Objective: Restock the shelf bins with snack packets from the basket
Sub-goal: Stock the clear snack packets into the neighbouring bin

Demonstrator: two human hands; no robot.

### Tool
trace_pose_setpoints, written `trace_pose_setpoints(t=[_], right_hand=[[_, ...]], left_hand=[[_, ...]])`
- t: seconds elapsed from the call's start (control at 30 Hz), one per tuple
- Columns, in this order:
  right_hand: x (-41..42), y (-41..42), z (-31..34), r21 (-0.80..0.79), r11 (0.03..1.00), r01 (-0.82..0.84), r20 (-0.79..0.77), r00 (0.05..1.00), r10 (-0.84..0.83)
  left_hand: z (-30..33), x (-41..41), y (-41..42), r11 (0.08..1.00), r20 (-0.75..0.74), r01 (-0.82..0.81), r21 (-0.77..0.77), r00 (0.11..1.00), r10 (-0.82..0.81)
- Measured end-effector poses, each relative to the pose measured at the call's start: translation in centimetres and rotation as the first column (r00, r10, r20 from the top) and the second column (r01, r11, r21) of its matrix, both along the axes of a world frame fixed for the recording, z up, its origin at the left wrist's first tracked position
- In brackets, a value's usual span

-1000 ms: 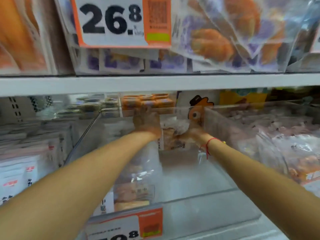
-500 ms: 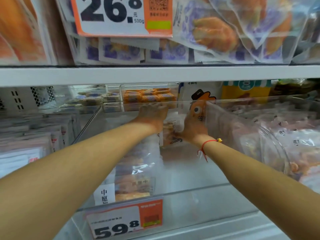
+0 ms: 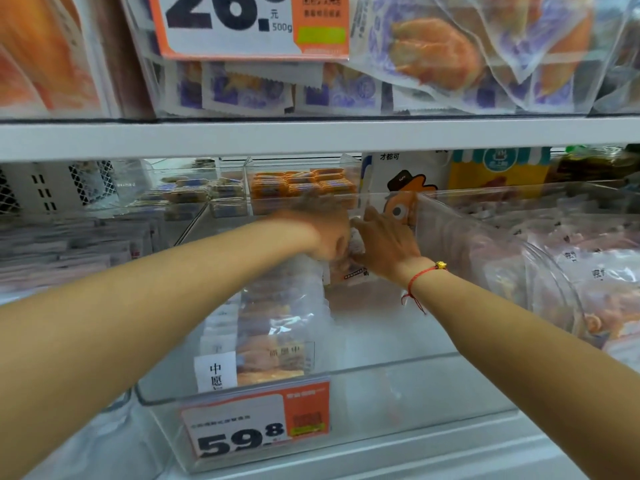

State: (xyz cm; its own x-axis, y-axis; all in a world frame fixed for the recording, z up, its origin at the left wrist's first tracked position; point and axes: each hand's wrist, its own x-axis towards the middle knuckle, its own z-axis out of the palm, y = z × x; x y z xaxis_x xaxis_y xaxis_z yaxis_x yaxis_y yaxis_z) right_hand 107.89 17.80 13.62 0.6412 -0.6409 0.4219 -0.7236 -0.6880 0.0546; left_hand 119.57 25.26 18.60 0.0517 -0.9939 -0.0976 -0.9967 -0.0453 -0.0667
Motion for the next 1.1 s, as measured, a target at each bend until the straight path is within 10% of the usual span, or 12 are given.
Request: trace_pose_setpoints(t=[0.3, 0.93, 1.1], right_hand=[[-0.6, 0.9, 1.1, -0.14, 0.987, -0.075, 0.037, 0.996, 0.081], [-2.2, 2.3, 1.6, 0.45, 0.888, 0.094, -0.407, 0.907, 0.11], [-4.6, 6.1, 3.4, 0.387, 0.922, 0.016, -0.299, 0.948, 0.109]], left_hand=[[-0.3, -0.1, 0.4, 0.957, 0.248, -0.244, 0.16, 0.948, 0.2], [0.2, -1.7, 2.4, 0.93, 0.154, -0.231, 0.286, 0.969, 0.194], [1.6, -3.2, 8.0, 0.998, 0.113, -0.064, -0.028, 0.991, 0.067]])
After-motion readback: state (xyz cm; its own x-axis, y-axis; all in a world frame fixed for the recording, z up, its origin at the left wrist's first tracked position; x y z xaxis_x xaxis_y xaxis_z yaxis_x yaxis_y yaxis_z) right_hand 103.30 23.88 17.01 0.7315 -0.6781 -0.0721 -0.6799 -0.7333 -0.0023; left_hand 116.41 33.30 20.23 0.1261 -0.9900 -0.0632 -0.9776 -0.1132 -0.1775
